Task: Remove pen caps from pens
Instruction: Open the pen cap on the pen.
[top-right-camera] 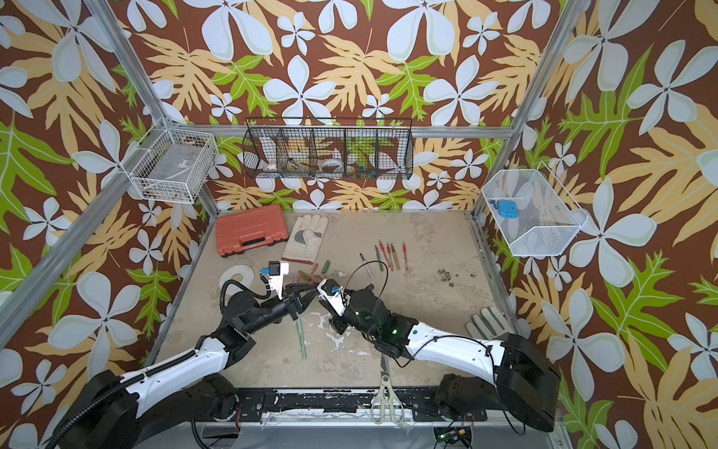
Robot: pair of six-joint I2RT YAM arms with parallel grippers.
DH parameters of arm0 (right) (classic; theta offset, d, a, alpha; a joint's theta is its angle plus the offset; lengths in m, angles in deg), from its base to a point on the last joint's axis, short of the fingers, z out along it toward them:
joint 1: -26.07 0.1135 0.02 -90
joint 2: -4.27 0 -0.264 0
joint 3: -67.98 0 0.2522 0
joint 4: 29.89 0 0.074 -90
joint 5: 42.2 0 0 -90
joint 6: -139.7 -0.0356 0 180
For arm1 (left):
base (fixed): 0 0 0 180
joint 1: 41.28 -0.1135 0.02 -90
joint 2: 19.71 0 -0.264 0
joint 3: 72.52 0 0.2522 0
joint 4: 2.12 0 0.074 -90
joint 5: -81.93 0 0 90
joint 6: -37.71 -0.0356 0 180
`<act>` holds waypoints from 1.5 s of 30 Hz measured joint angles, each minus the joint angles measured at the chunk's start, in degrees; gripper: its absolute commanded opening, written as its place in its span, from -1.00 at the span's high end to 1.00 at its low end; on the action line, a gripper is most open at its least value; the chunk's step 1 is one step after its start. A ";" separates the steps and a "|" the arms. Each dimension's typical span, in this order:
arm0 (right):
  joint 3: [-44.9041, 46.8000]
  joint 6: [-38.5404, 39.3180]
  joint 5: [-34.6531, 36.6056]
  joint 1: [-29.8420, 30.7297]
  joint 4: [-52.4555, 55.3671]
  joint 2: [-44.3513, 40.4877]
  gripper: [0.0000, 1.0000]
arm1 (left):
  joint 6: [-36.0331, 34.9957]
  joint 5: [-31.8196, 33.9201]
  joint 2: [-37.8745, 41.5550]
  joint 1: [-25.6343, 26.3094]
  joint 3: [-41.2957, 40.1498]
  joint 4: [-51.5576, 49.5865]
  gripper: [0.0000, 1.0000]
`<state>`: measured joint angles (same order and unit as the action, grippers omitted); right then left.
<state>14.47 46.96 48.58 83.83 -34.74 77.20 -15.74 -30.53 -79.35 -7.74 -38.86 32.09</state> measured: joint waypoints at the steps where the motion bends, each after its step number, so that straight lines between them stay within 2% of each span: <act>1: 0.00 0.09 0.33 0.13 0.11 0.00 1.00 | 0.07 0.09 0.07 0.00 -0.07 -0.02 1.00; 7: 0.24 0.22 -3.50 -0.11 -0.50 -0.48 1.00 | 0.39 0.28 2.32 0.02 -1.55 0.50 1.00; 17: 0.17 -1.88 -19.96 -5.81 -1.62 0.70 1.00 | 0.37 0.61 3.37 0.02 -2.40 0.83 1.00; 24: 1.16 -3.41 -26.01 -7.26 -3.85 0.79 1.00 | -0.04 -0.48 5.11 0.02 -3.30 1.01 1.00; 27: 0.37 -2.75 -21.64 -6.01 -1.84 0.68 1.00 | 0.07 0.00 4.59 -0.13 -3.34 0.94 1.00; 30: 0.09 -1.07 -10.25 -1.86 1.29 -0.79 1.00 | 0.63 0.55 4.07 -0.39 -2.97 1.11 1.00; 32: -0.28 0.37 -0.26 2.91 4.42 -1.05 1.00 | 0.61 2.93 4.20 -0.68 -2.75 1.49 1.00; 35: -2.32 3.80 8.13 9.40 6.23 0.57 1.00 | 0.42 7.08 4.22 -1.07 -2.75 0.09 1.00; 39: -2.45 4.52 14.05 9.84 6.58 0.70 1.00 | 0.39 8.79 4.31 -1.14 -2.75 -0.11 1.00; 45: -0.61 4.15 11.52 6.19 5.92 -2.56 1.00 | 0.35 10.01 5.40 -1.18 -2.78 -0.17 1.00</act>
<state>13.86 51.11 60.09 90.01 -28.81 74.64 -15.39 -20.52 -73.95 -8.92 -41.64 31.91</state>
